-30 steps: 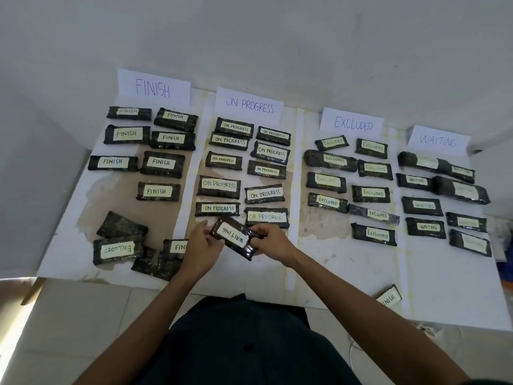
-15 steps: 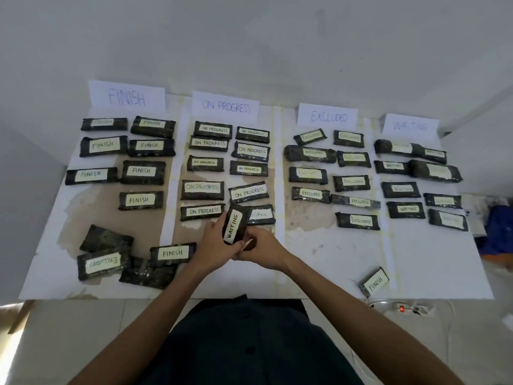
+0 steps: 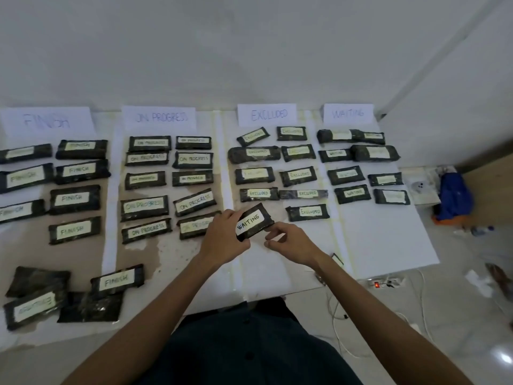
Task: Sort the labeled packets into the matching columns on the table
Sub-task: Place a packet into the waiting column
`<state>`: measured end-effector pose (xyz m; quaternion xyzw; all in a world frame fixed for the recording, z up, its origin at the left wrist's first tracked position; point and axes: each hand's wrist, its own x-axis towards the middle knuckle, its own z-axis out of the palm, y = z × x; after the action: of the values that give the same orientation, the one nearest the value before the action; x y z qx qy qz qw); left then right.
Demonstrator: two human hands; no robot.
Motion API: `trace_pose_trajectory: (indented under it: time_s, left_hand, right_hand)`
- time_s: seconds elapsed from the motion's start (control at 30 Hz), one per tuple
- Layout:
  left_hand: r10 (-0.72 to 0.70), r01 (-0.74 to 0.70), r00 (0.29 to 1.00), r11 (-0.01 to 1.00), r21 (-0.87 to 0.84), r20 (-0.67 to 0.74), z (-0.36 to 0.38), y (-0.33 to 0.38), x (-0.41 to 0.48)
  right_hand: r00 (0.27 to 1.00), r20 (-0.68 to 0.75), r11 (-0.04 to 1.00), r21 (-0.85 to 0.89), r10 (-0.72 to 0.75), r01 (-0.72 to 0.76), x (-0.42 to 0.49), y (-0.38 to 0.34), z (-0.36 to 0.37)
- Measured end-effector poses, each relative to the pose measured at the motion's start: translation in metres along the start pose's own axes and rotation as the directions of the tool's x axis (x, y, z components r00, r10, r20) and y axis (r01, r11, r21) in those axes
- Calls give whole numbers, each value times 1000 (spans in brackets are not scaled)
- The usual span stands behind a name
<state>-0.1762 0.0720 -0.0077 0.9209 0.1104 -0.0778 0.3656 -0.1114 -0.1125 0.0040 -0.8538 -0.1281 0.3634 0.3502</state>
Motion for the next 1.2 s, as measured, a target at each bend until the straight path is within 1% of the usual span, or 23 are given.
trace_pose_trajectory:
  time_s: [0.2,0.33,0.53,0.6,0.67,0.7,0.77,0.83,0.9,0.97,1.07,1.2]
  left_hand:
    - [87,-88,995,996,26,54,43,58,34]
    - [131,-139,986,987,76,104,77,95,53]
    - [173,-201,966,969,140,191,129,133,87]
    - [181,-214,961,966,147,208,148,147,101]
    - [194,-233,955,959,163,225,167,161,115]
    - [200,-244,951,953,178,236,176,168,122]
    - [208,-269,942,938,217,264,194,182,135]
    - [214,-291,932,923,252,293,212,195,147]
    - [218,-310,922,912,270,321,229,204,158]
    - [221,-320,918,902,288,329,243,210,165]
    - [249,-331,928,893,305,279,258,212,173]
    - [272,-333,936,890,310,225,267,210,178]
  right_hand:
    - [992,-106,997,35,68,-64,-14,53,-62]
    - [981,-155,992,56,120,-113,-25,93,-96]
    - [973,-165,987,10,160,-160,-32,153,-126]
    - [970,-167,983,-29,175,-182,-32,173,-130]
    - [973,-175,978,-112,152,-173,-31,192,-132]
    - [975,-181,970,-181,130,-163,-30,202,-133]
    - [974,-213,931,-332,81,-150,-29,217,-134]
    - [963,-271,890,-439,1,-125,-26,232,-134]
    - [952,-304,872,-476,-39,-117,-20,245,-135]
    - [946,-323,858,-495,-34,-138,-16,251,-137]
    - [931,-364,862,-481,-29,-161,-10,257,-138]
    - [915,-398,879,-454,-57,-143,-4,270,-136]
